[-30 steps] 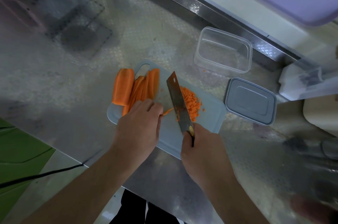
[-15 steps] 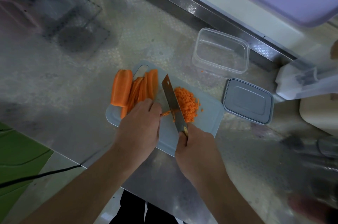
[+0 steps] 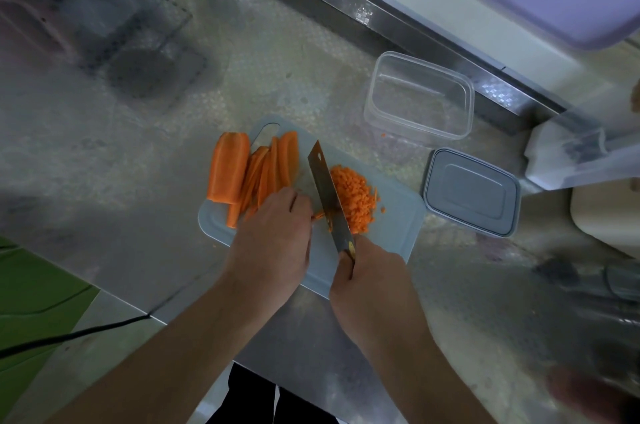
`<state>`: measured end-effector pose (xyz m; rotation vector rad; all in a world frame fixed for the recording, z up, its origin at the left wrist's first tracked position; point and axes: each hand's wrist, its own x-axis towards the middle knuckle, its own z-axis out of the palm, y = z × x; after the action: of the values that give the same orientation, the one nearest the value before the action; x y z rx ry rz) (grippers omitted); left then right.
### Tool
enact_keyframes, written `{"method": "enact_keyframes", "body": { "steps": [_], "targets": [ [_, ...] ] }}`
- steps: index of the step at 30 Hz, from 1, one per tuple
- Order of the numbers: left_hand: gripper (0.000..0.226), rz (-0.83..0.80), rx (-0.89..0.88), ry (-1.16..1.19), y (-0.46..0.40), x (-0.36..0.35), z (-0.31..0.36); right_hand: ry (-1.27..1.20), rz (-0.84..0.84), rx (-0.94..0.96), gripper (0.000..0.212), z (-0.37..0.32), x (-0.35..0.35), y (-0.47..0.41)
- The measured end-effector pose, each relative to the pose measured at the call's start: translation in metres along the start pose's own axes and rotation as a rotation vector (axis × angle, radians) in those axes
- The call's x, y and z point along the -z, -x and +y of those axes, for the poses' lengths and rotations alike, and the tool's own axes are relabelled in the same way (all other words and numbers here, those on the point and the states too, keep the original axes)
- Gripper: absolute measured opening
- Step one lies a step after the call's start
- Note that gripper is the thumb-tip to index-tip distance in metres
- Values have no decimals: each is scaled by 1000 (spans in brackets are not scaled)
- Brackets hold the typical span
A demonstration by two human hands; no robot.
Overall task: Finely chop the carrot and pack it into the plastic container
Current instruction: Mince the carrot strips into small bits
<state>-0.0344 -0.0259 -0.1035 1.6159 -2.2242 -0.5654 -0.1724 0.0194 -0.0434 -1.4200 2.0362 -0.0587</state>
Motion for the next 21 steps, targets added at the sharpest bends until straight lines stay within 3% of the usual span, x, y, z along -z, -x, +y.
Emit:
{"method": "enact_keyframes", "body": {
  "steps": [6, 14, 21],
  "targets": [
    [12, -10, 23, 8, -5, 0, 4, -81, 65, 13, 32, -2, 8, 2],
    [3, -4, 16, 44, -3, 0, 3, -41, 0, -3, 27, 2, -6, -1],
    [16, -42, 50, 95, 0, 2, 1, -141, 53, -16, 34, -2, 4, 1]
  ]
}}
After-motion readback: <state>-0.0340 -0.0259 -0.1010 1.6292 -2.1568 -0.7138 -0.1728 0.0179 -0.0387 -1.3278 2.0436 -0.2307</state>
